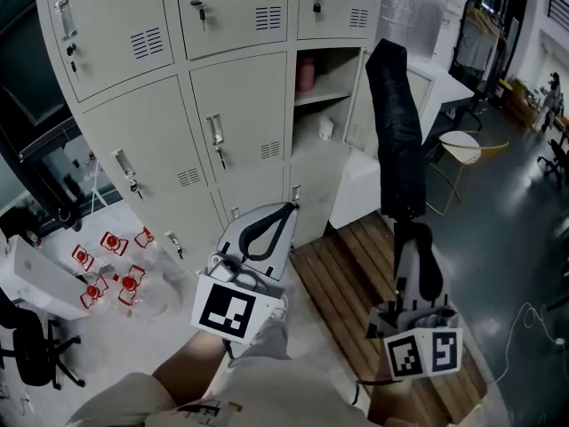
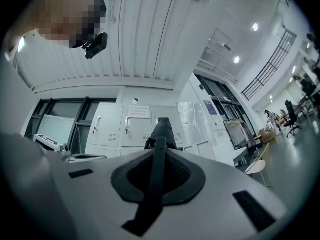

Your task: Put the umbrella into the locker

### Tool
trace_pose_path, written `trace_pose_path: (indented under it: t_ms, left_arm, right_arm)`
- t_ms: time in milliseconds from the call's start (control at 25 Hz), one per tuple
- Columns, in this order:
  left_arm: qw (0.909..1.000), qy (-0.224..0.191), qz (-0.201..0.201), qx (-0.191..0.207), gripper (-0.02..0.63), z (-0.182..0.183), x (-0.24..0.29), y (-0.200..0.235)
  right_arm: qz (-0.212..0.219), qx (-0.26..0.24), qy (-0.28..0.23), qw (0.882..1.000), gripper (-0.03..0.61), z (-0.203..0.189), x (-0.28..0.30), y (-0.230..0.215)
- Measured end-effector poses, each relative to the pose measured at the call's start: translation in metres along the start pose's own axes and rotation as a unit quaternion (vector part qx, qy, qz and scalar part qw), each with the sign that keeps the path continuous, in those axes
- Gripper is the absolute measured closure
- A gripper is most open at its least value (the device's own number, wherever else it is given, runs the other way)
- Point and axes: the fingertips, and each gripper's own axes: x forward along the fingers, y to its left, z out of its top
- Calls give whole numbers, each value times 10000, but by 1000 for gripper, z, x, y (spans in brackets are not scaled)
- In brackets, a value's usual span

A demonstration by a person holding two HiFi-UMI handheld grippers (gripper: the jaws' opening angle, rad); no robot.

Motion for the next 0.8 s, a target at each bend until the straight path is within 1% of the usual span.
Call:
trace_pose_path:
  t_ms: [360,480,600,800]
  left_arm:
    - [9984,403,-258,-287,606,-60,41,16]
    - [9975,559,-258,-342,606,-81,54,26]
    - [9957,768,-211,-482,606,-102,67,37]
    - [9931,1018,-253,-516,606,-137,92,53]
  right_arm:
    - [-66,135,762,9970,558,-74,43,-15]
    - [-71,190,1003,9947,558,-99,61,-20]
    - [-77,218,1250,9919,558,-124,79,-28]
    - [-154,269,1657,9857,558,-168,108,-45]
